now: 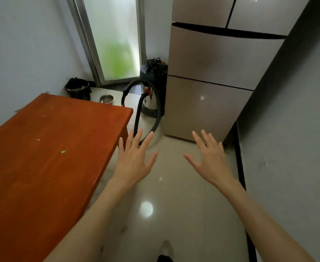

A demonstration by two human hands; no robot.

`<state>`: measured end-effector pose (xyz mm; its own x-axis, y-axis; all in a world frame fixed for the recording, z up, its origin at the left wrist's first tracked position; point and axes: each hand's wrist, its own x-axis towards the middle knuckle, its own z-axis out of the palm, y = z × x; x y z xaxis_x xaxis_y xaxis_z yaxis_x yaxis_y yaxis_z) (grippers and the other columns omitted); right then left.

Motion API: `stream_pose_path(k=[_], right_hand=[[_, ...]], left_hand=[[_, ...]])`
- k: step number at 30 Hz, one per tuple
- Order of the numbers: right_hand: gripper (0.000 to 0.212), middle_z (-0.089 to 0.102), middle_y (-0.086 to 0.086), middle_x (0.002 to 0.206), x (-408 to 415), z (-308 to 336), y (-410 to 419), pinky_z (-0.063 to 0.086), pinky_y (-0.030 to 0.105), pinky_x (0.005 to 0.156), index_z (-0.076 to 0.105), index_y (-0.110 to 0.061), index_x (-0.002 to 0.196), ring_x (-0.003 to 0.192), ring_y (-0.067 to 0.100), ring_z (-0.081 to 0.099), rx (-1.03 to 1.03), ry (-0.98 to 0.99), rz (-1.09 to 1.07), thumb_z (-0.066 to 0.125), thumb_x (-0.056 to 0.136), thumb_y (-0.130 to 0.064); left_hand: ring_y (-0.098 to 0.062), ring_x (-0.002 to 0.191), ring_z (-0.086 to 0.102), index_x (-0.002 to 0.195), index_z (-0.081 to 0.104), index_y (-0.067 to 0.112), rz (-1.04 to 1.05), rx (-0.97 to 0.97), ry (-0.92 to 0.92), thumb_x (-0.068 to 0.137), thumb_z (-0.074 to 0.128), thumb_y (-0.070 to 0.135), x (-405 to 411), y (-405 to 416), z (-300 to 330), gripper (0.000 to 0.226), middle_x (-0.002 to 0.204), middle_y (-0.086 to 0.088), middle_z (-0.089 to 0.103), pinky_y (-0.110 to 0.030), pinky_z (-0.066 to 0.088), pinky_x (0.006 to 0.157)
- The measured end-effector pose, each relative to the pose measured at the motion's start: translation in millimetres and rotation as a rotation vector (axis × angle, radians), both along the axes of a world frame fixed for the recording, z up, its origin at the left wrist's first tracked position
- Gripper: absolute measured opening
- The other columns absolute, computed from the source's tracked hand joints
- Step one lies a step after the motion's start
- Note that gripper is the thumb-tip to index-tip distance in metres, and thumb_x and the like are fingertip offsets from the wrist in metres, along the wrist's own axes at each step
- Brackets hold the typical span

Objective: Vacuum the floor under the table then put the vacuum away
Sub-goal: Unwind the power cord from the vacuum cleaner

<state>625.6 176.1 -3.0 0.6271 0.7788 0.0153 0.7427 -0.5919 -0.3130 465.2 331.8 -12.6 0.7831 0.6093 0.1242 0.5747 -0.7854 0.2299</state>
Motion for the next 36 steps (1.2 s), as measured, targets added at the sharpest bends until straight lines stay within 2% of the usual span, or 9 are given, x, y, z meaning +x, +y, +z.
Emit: stream_pose_path(k=[4, 7, 9, 15, 20, 24, 30, 33, 36], right_hand=[[0.073, 0.001, 0.002, 0.161, 67.3, 11.0, 49.5, -0.001, 0.043, 0.117, 0.005, -0.030, 0.152, 0.147, 0.019, -0.003, 0.011, -0.012, 0.025, 0.040, 0.093, -0.056], [0.073, 0.001, 0.002, 0.161, 105.4, 10.2, 86.6, -0.002, 0.042, 0.117, 0.003, -0.031, 0.151, 0.147, 0.018, -0.004, 0.000, 0.008, 0.062, 0.039, 0.093, -0.056], [0.072, -0.001, 0.001, 0.161, 130.6, 6.5, 113.2, -0.003, 0.041, 0.117, 0.002, -0.031, 0.151, 0.147, 0.018, -0.005, -0.016, 0.025, 0.079, 0.038, 0.093, -0.056], [0.073, -0.001, 0.000, 0.161, 207.4, -7.8, 211.2, -0.004, 0.040, 0.117, 0.002, -0.032, 0.151, 0.147, 0.018, -0.005, -0.029, 0.050, 0.113, 0.040, 0.094, -0.056], [0.072, -0.001, 0.001, 0.161, 271.7, -4.7, 310.0, -0.003, 0.041, 0.118, 0.002, -0.031, 0.151, 0.147, 0.017, -0.005, -0.029, 0.060, 0.157, 0.039, 0.094, -0.054], [0.071, -0.001, -0.001, 0.161, 320.9, 2.0, 389.2, -0.003, 0.038, 0.118, 0.003, -0.032, 0.152, 0.147, 0.015, -0.005, 0.007, 0.090, 0.198, 0.040, 0.095, -0.053], [0.070, 0.000, -0.001, 0.160, 367.1, -8.8, 474.3, -0.003, 0.037, 0.118, 0.005, -0.031, 0.152, 0.147, 0.014, -0.005, 0.002, 0.141, 0.254, 0.041, 0.095, -0.051], [0.070, 0.001, -0.001, 0.160, 393.7, -17.6, 525.8, -0.003, 0.037, 0.118, 0.004, -0.031, 0.152, 0.147, 0.014, -0.005, -0.020, 0.143, 0.292, 0.041, 0.096, -0.050], [0.070, 0.000, -0.001, 0.160, 420.9, -26.2, 577.2, -0.002, 0.039, 0.119, 0.004, -0.031, 0.152, 0.147, 0.015, -0.004, -0.039, 0.163, 0.320, 0.041, 0.096, -0.051]], left_hand=[[-0.019, 0.145, -0.013, 0.150, 0.008, 0.033, 0.025, 0.035, -0.005, 0.079, 0.002, 0.064, 57.0, 48.5, 11.7, 0.077, 0.159, 0.000, -0.001, -0.039, -0.016, 0.109], [-0.019, 0.145, -0.013, 0.150, 0.008, 0.033, 0.075, 0.007, 0.015, 0.092, 0.021, 0.060, 90.3, 82.8, 10.3, 0.065, 0.159, 0.000, -0.001, -0.040, -0.014, 0.110], [-0.018, 0.144, -0.016, 0.150, 0.004, 0.035, 0.103, -0.032, 0.039, 0.095, 0.027, 0.056, 112.0, 105.4, 3.4, 0.062, 0.159, 0.002, -0.004, -0.040, -0.015, 0.110], [-0.019, 0.144, -0.015, 0.150, 0.004, 0.035, 0.138, -0.064, 0.045, 0.090, 0.013, 0.062, 182.1, 193.0, -17.7, 0.066, 0.159, 0.000, -0.005, -0.039, -0.015, 0.110], [-0.020, 0.145, -0.013, 0.150, 0.007, 0.032, 0.181, -0.068, -0.003, 0.097, 0.027, 0.053, 250.8, 291.5, -17.6, 0.061, 0.159, -0.001, -0.002, -0.043, -0.008, 0.114], [-0.020, 0.145, -0.012, 0.150, 0.006, 0.034, 0.219, -0.081, -0.021, 0.096, 0.027, 0.054, 305.3, 367.8, -7.3, 0.061, 0.159, -0.001, -0.001, -0.044, -0.008, 0.114], [-0.019, 0.146, -0.011, 0.150, 0.008, 0.034, 0.238, -0.131, 0.032, 0.096, 0.028, 0.053, 347.0, 437.3, -18.9, 0.060, 0.159, 0.001, 0.000, -0.044, -0.007, 0.115], [-0.020, 0.146, -0.011, 0.150, 0.008, 0.035, 0.263, -0.163, 0.055, 0.094, 0.020, 0.060, 367.2, 480.4, -30.2, 0.063, 0.159, 0.002, 0.000, -0.044, -0.006, 0.116], [-0.021, 0.146, -0.008, 0.150, 0.012, 0.034, 0.277, -0.189, 0.024, 0.077, 0.001, 0.067, 392.2, 523.4, -38.5, 0.080, 0.159, 0.001, 0.004, -0.045, -0.004, 0.116]])
